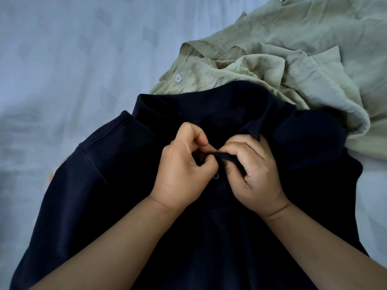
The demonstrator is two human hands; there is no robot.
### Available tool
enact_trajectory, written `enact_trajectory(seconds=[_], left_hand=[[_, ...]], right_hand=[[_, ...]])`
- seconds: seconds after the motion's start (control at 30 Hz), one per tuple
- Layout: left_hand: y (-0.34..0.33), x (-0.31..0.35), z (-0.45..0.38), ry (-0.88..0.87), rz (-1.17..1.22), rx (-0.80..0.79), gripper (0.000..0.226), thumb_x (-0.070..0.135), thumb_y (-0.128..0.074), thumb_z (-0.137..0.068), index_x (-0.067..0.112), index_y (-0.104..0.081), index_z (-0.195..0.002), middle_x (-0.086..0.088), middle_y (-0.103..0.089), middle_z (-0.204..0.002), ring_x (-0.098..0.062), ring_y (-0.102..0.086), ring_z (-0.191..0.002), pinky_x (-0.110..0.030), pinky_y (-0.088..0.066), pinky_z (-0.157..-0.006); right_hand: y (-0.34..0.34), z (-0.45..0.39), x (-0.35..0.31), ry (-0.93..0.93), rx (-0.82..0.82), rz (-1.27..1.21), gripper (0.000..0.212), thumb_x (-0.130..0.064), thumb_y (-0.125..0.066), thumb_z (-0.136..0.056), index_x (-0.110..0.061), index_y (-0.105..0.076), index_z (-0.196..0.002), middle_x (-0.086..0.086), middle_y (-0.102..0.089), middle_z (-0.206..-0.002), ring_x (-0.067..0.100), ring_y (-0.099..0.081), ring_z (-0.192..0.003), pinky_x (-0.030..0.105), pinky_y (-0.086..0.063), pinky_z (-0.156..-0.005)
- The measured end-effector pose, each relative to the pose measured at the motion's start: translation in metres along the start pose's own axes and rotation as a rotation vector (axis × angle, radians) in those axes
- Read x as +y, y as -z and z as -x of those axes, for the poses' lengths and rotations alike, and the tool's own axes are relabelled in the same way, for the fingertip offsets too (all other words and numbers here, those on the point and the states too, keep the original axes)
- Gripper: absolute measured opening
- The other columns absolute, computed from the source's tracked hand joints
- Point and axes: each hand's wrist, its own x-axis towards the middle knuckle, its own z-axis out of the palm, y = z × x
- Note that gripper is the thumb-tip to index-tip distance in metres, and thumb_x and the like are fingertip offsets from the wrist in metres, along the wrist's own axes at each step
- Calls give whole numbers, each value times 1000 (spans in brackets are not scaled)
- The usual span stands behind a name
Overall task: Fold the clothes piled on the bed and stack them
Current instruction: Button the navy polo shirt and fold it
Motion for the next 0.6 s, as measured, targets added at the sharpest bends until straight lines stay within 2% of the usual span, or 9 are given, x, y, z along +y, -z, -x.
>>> enact_trajectory(seconds=[0.07,0.13,0.2,0.27,0.4,0.5,0.6], left_hand=[[0,1,-1,9,102,-33,32,-1,-61,-73,24,-41,-78,-3,-68,-76,-20,-64,-69,-36,-55,-66],[2,1,-2,9,190,-81,32,-3,-59,-73,23,-42,-79,-7,-67,-77,-22,-61,-70,-27,-53,-66],[4,-1,-4,26,236,-131,35,-7,-60,-74,22,-43,-81,-6,-66,-77,-14,-57,-69,-21,-49,-68],[7,-2,-6,44,255,-183,33,-3,-62,-73,23,-44,-84,-1,-66,-77,-7,-54,-71,-20,-47,-70],[11,-3,-9,69,246,-268,35,-2,-65,-75,23,-44,-87,5,-64,-77,-8,-52,-70,-21,-46,-70],[6,-1,-8,42,72,-241,37,-4,-68,-74,23,-46,-86,5,-64,-76,-17,-52,-67,-22,-47,-65],[-6,4,-7,47,-35,-117,32,5,-71,-73,23,-47,-82,5,-65,-72,-11,-49,-57,-18,-44,-59]], right_hand=[[1,0,0,-12,15,-21,8,2,-60,-81,1,-67,-85,8,-63,-89,22,-57,-80,29,-42,-81],[2,-1,0,-39,41,-61,11,7,-61,-77,2,-66,-86,8,-63,-90,19,-57,-84,26,-43,-83],[3,-1,0,-69,63,-124,10,4,-61,-79,2,-65,-88,8,-62,-92,19,-59,-88,29,-46,-84],[4,-1,1,-102,76,-182,9,0,-61,-81,3,-64,-89,7,-62,-93,20,-60,-90,34,-49,-83],[4,0,1,-157,78,-230,14,-10,-64,-82,-2,-62,-94,5,-63,-95,20,-62,-91,32,-50,-83],[3,1,-1,-255,122,-294,34,-27,-71,-78,-16,-51,-103,3,-62,-101,14,-61,-98,21,-47,-88],[2,2,-1,-240,151,-278,30,-20,-67,-81,-10,-51,-104,5,-62,-107,12,-60,-104,21,-46,-92]])
